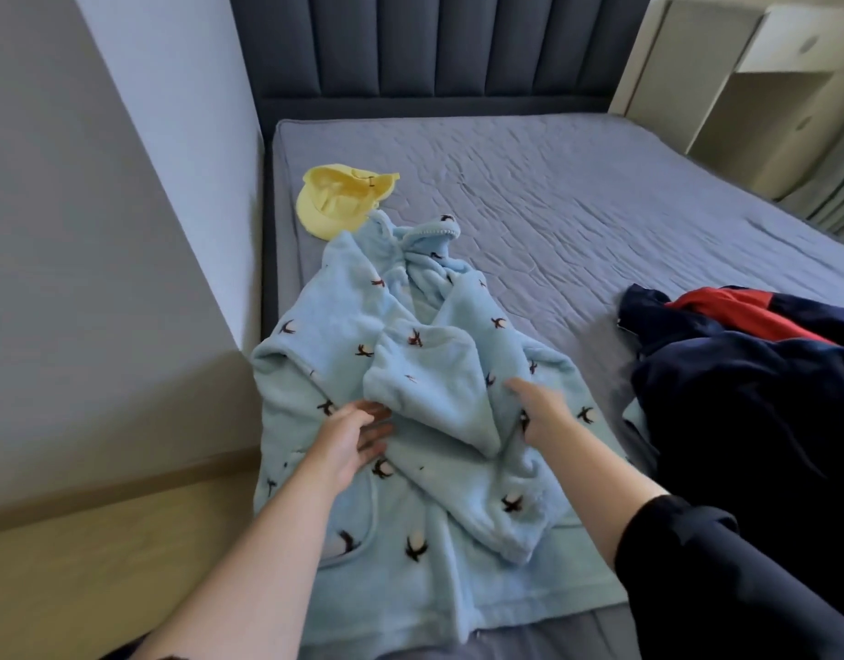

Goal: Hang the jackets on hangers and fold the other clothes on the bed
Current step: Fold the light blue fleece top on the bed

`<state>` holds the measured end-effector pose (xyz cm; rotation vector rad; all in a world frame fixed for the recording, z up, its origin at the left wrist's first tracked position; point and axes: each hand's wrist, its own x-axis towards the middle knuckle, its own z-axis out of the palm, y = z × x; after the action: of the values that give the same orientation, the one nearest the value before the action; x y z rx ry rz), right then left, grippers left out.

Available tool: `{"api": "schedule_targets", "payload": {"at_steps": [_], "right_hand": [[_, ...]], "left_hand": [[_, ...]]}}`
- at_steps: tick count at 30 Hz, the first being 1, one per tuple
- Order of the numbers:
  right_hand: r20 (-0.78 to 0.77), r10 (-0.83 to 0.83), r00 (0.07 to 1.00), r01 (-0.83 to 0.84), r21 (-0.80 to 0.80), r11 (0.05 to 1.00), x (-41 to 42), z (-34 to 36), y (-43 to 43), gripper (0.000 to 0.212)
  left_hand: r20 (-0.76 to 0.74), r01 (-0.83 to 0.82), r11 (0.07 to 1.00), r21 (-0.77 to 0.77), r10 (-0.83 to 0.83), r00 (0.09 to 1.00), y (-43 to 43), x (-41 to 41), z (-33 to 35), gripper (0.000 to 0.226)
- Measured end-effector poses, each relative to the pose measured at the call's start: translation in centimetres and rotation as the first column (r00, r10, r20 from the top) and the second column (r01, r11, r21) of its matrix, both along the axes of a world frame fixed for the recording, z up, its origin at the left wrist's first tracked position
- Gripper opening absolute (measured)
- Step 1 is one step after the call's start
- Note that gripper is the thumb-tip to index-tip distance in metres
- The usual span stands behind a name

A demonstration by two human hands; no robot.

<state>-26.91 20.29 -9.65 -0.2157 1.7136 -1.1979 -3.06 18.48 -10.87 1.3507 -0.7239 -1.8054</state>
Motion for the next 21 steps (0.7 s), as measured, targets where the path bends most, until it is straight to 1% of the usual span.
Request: {"api": "schedule_targets", "payload": {"at_steps": [1, 2, 3, 4, 5, 6, 8, 9, 11, 13, 16, 17, 18, 19, 20, 21], "right_hand": [[-0.025, 0.002, 1.000, -0.004, -0.093, 0.996, 0.2, 0.8, -0.3, 0.012], [-0.017, -0.002, 1.000, -0.001, -0.192, 0.981, 0.3, 1.6, -0.4, 0.007], [0.050, 0.008, 0.999, 0.006, -0.267, 0.964, 0.5, 2.1, -0.3, 0.009], [0.144, 0.037, 0.989, 0.007, -0.297, 0.955, 0.9, 2.6, -0.2, 0.013], [0.216, 0.074, 0.974, -0.013, -0.270, 0.963, 1.2, 2.7, 0.0, 0.021], [0.242, 0.097, 0.965, -0.053, -0.181, 0.982, 1.7, 2.5, 0.4, 0.029], [0.220, 0.103, 0.970, -0.124, 0.086, 0.989, 2.8, 1.5, 1.7, 0.041], [0.231, 0.097, 0.968, -0.139, 0.175, 0.975, 3.4, 0.8, 2.4, 0.041], [0.272, 0.053, 0.961, -0.124, 0.248, 0.961, 4.3, -0.1, 3.4, 0.038], [0.311, 0.002, 0.950, -0.082, 0.247, 0.966, 4.7, -0.1, 3.7, 0.031], [0.368, -0.113, 0.923, 0.072, 0.124, 0.990, 4.5, 0.7, 3.5, 0.020], [0.381, -0.114, 0.918, 0.095, 0.069, 0.993, 4.5, 1.0, 3.5, 0.020], [0.373, -0.089, 0.924, 0.085, 0.026, 0.996, 4.6, 1.2, 3.7, 0.024], [0.349, -0.060, 0.935, 0.062, 0.007, 0.998, 4.6, 1.0, 4.0, 0.031], [0.304, -0.036, 0.952, 0.033, 0.016, 0.999, 4.5, 0.6, 4.3, 0.037], [0.261, -0.022, 0.965, 0.012, 0.038, 0.999, 4.5, 0.2, 4.6, 0.041]], "left_hand": [[-0.029, 0.017, 1.000, -0.005, -0.017, 0.999, 0.1, 0.4, -0.1, 0.030], [-0.069, 0.025, 1.000, -0.012, -0.025, 0.997, 0.0, 0.7, -0.2, 0.033], [-0.102, 0.032, 0.999, -0.019, -0.034, 0.994, -0.1, 1.0, -0.1, 0.036], [-0.124, 0.045, 0.999, -0.029, -0.049, 0.991, -0.3, 1.2, 0.0, 0.038], [-0.138, 0.061, 0.997, -0.040, -0.066, 0.988, -0.5, 1.3, 0.1, 0.039], [-0.151, 0.074, 0.996, -0.051, -0.081, 0.985, -0.6, 1.4, 0.1, 0.039], [-0.167, 0.089, 0.994, -0.071, -0.100, 0.981, -0.6, 1.1, 0.2, 0.035], [-0.154, 0.091, 0.993, -0.079, -0.103, 0.983, -0.6, 0.9, 0.2, 0.032], [-0.065, 0.111, 0.987, -0.117, -0.120, 0.991, -0.4, 0.7, 0.5, 0.027], [0.027, 0.125, 0.974, -0.187, -0.122, 0.992, -0.2, 0.7, 0.9, 0.027], [0.125, 0.166, 0.942, -0.292, -0.134, 0.983, -0.3, 1.5, 1.8, 0.031], [0.158, 0.210, 0.927, -0.310, -0.168, 0.973, -0.3, 2.0, 1.9, 0.029], [0.223, 0.281, 0.904, -0.323, -0.216, 0.951, -0.4, 2.8, 2.0, 0.027], [0.338, 0.383, 0.865, -0.323, -0.272, 0.901, -0.4, 3.7, 1.8, 0.026], [0.486, 0.508, 0.809, -0.297, -0.330, 0.809, -0.5, 4.6, 1.5, 0.025], [0.616, 0.622, 0.745, -0.242, -0.377, 0.692, -0.4, 5.4, 1.0, 0.028]]}}
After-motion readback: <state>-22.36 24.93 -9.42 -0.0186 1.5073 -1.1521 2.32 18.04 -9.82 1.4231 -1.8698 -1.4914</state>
